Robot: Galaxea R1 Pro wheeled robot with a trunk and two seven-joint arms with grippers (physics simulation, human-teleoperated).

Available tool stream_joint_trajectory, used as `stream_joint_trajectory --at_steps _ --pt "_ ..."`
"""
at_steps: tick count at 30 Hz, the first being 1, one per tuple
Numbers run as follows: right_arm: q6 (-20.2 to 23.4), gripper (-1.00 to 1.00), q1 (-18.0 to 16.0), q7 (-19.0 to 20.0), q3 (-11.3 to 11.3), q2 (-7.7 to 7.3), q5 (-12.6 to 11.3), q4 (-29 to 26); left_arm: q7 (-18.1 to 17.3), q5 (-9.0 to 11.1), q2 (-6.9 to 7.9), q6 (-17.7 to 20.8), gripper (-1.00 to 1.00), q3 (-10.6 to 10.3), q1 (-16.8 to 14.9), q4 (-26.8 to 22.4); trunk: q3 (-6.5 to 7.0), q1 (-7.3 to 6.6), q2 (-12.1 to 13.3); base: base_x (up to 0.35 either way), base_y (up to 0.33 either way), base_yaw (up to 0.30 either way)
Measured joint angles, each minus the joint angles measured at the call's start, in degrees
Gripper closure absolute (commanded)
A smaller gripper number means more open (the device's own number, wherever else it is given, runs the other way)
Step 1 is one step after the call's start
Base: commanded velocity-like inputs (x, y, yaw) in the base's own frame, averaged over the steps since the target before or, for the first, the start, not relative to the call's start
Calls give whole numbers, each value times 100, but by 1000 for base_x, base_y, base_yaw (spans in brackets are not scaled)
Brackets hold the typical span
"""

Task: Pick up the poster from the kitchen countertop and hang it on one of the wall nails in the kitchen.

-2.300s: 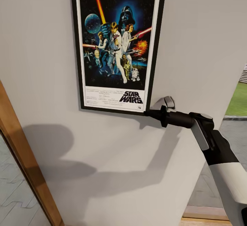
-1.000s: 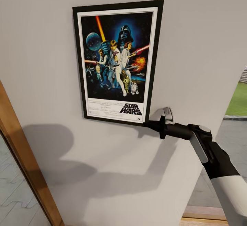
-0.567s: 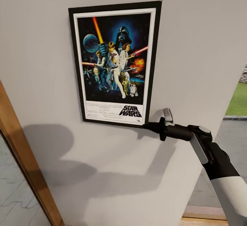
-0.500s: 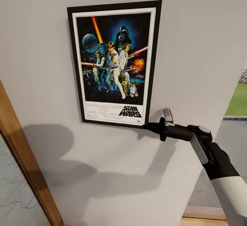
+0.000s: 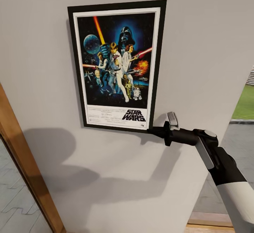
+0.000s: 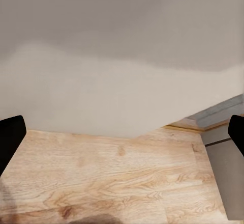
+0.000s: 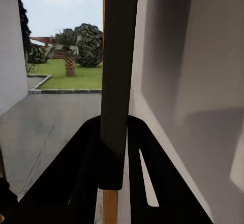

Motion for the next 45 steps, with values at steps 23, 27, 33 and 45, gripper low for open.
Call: stream_joint_trajectory --at_steps 23,27,33,45 --pt "0 100 0 1 1 0 -1 0 -1 0 0 -2 -100 0 0 0 0 0 0 28 39 0" --pt "0 100 0 1 1 0 -1 0 -1 0 0 1 -100 0 0 0 0 0 0 58 92 0" --pt "0 100 0 1 1 0 0 8 0 0 0 0 -100 0 0 0 0 0 0 11 19 0" --pt "7 100 20 1 19 8 -5 21 0 6 12 4 -100 103 8 3 0 0 0 1 1 0"
